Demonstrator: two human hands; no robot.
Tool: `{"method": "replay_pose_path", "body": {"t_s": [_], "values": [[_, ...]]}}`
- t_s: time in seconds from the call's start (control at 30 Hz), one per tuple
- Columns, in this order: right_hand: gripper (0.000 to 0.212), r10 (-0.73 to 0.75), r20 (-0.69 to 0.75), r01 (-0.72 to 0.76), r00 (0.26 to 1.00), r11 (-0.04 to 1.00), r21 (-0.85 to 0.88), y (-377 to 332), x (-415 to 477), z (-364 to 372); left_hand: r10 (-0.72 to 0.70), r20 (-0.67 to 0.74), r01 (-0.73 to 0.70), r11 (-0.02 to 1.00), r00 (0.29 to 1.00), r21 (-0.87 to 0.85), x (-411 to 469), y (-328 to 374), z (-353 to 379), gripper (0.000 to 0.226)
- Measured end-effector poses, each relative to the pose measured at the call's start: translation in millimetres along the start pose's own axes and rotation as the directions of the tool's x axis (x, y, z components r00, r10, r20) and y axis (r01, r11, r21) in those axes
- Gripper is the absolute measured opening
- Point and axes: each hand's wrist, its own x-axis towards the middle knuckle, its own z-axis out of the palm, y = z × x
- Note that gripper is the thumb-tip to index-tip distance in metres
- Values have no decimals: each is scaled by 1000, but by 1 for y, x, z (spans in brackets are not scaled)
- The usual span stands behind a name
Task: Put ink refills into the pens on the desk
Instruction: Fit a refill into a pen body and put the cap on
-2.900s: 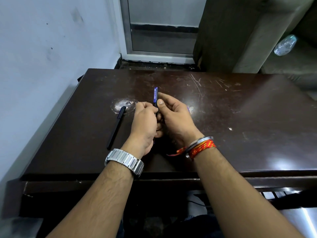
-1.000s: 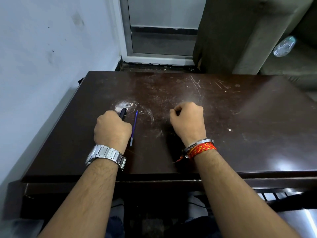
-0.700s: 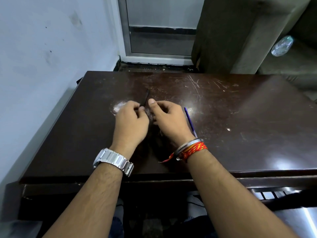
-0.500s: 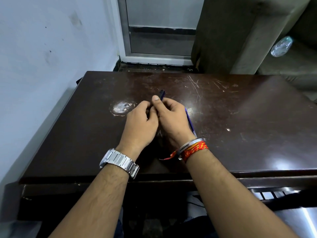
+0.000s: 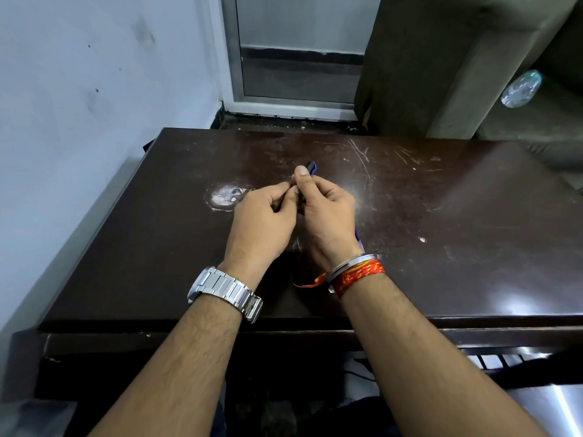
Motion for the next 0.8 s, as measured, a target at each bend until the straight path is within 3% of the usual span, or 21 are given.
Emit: {"method": "replay_pose_path", "body": {"t_s": [0.13,0.27,0.37,0.43,0.5,0.7,0.8], "values": [[33,-3,-44,3,999,1000,-15,1,1,1,-70,43,70,997,997,20,-3,-3,-3,17],[28,-128,-162,99,978,980,-174,-5,6,-6,-301,-57,305,916,952,260,-4,-9,-16,30],[39,-244,-103,149,964,822,-549,-4,7,-15,-407,-43,386,822,913,419,-3,-12,-22,21],[33,-197,-33,118,980,708,-696,0,5,-17,-441,-52,420,801,896,427,-3,-12,-21,20],[19,-152,0,94,988,609,-788,5,3,-17,-434,-90,432,811,896,395,-2,-11,-21,17],[29,-139,64,107,988,329,-938,15,-2,-12,-446,-146,468,811,883,351,3,-22,-36,13],[38,-141,72,104,987,238,-966,15,-4,-8,-450,-135,467,809,883,356,3,-22,-36,9]]}}
